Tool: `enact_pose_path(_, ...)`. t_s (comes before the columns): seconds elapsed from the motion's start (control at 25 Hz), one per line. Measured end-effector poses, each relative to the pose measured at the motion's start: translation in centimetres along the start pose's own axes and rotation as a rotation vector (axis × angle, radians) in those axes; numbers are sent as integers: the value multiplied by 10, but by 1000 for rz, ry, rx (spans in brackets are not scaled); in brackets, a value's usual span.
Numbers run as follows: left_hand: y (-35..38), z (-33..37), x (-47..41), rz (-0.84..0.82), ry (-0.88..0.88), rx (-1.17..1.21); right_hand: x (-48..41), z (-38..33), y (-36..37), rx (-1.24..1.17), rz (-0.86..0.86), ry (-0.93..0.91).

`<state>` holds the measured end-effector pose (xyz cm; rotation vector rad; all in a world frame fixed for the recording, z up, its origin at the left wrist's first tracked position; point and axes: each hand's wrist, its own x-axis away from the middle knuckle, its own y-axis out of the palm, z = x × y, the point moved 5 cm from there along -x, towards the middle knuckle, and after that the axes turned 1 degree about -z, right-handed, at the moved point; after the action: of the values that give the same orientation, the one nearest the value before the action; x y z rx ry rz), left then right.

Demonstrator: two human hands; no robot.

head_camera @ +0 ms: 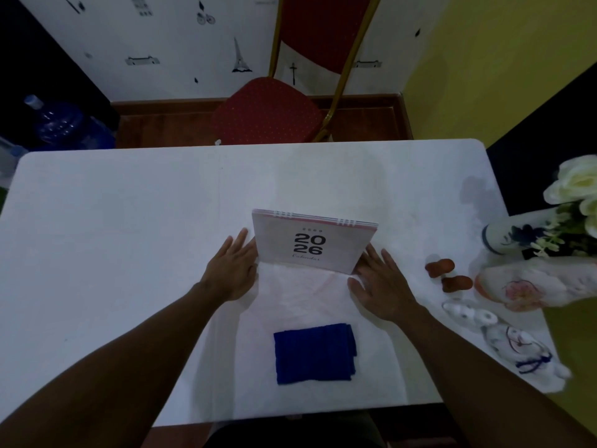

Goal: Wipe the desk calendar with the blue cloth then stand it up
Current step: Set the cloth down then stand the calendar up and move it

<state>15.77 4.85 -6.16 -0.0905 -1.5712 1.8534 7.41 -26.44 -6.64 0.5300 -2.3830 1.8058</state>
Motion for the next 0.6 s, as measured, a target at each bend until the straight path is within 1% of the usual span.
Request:
enact_pose_path(0.2, 0, 4, 5, -11, -50, -38, 0, 2, 5, -20, -40, 4)
enact_pose_path(0.4, -8, -1, 1, -66, -95, -136, -5, 1, 1, -41, -100, 1)
enact_pose_path(0.48, -11, -1, 1, -101, -110, -93, -5, -2, -3, -139, -132, 28)
enact_pose_path(0.56, -13, 0, 5, -119, -150, 55, -1, -8, -8, -334, -140, 93)
enact_pose_path(0.6, -15, 0, 10, -96, -183, 162, 3, -12, -11, -446, -130, 128)
